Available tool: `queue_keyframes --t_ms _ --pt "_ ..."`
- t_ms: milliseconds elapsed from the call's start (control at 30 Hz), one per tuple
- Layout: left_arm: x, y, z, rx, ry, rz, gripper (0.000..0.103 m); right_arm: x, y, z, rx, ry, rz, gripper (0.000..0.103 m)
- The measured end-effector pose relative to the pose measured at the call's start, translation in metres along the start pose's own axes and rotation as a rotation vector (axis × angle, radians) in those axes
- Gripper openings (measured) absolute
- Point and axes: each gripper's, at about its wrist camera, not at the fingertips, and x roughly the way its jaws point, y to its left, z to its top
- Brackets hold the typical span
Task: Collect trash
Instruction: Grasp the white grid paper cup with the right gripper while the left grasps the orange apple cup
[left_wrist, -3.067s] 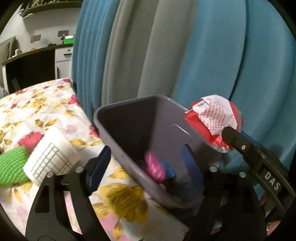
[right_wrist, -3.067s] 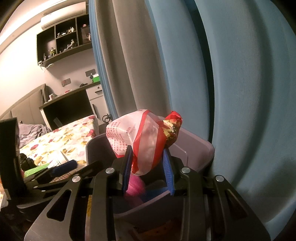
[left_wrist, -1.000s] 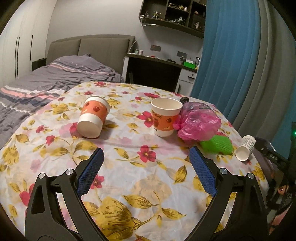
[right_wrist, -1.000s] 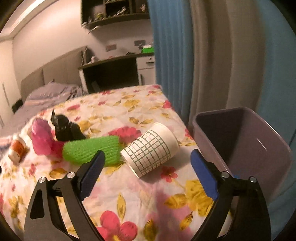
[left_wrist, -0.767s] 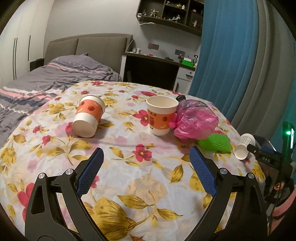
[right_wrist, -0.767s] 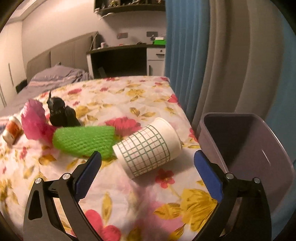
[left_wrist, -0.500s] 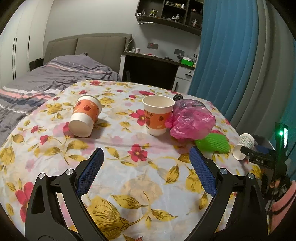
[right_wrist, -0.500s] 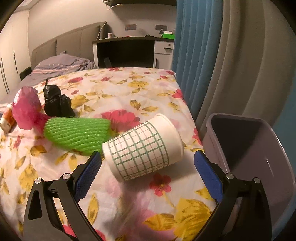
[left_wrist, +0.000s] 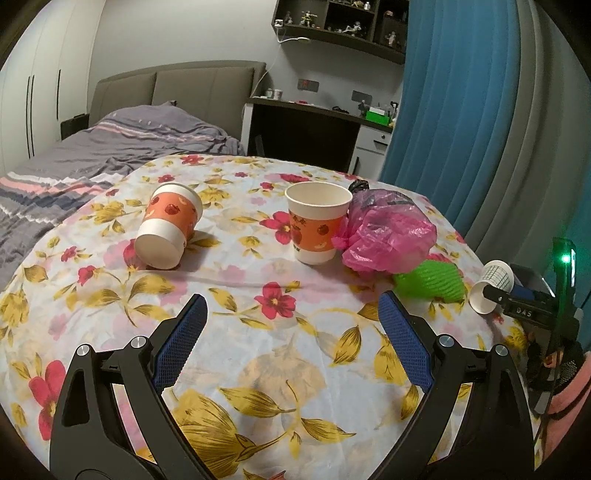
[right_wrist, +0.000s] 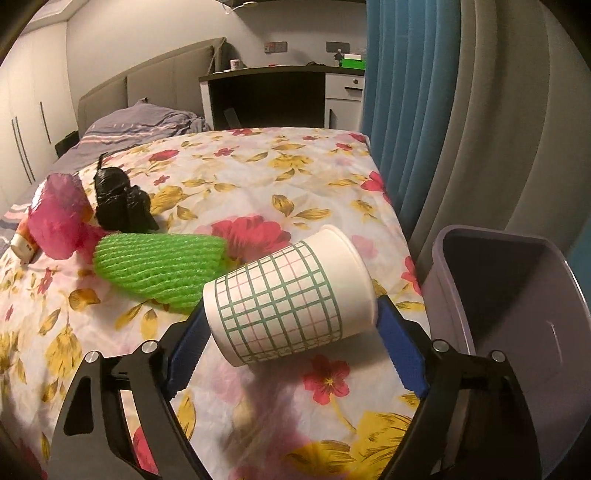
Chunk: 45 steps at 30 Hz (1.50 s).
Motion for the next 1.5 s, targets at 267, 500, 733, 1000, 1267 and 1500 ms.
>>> queue_keyframes --t_ms 267,500,733,1000,1267,1500 --pt "0.004 0.014 0.004 -0.028 0.005 0.035 0.092 -0.016 0.01 -0.008 0.008 -0.049 -0.009 0.081" --pt "0.003 0.044 0.013 -0.056 0.001 0.103 0.092 -0.03 0.018 -0.015 0.039 -0.077 0.008 0.081" --pt "0.011 0.075 0.032 -0.062 -0.012 0.174 0.092 -0.048 0.025 -0.018 0.07 -0.104 0.031 0.081" --pt "0.061 0.111 0.054 -0.084 0.071 0.184 0.092 -0.064 0.035 -0.024 0.094 -0.13 0.049 0.081" --pt "0.091 0.124 0.055 -0.095 0.148 0.171 0.075 -0.072 0.039 -0.028 0.112 -0.139 0.051 0.081" --pt "0.096 0.121 0.052 -0.069 0.173 0.125 0.055 -0.073 0.043 -0.027 0.112 -0.14 0.056 0.081"
